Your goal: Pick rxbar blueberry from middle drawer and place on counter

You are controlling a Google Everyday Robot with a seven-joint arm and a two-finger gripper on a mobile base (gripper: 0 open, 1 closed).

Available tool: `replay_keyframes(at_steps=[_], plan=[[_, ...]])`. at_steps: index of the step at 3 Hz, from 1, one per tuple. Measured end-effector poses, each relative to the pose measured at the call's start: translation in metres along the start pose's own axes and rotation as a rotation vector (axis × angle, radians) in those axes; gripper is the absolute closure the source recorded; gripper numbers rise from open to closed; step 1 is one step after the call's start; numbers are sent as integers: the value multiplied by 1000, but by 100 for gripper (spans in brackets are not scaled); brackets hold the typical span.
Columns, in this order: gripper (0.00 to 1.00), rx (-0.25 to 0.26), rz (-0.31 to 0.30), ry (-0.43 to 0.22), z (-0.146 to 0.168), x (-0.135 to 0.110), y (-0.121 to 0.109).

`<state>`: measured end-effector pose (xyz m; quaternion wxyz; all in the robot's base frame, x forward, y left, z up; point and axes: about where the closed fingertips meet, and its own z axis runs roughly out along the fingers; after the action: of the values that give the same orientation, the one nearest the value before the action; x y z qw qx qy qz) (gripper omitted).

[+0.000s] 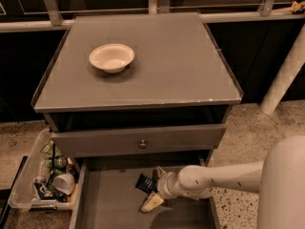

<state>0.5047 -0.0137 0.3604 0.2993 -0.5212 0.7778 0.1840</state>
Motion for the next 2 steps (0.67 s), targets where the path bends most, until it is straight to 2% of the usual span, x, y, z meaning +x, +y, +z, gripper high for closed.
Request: replay_keyframes(at_steps=[1,2], plan=[[0,11,30,-7,-1,13,-4],[18,10,64,-12,0,26,-5]])
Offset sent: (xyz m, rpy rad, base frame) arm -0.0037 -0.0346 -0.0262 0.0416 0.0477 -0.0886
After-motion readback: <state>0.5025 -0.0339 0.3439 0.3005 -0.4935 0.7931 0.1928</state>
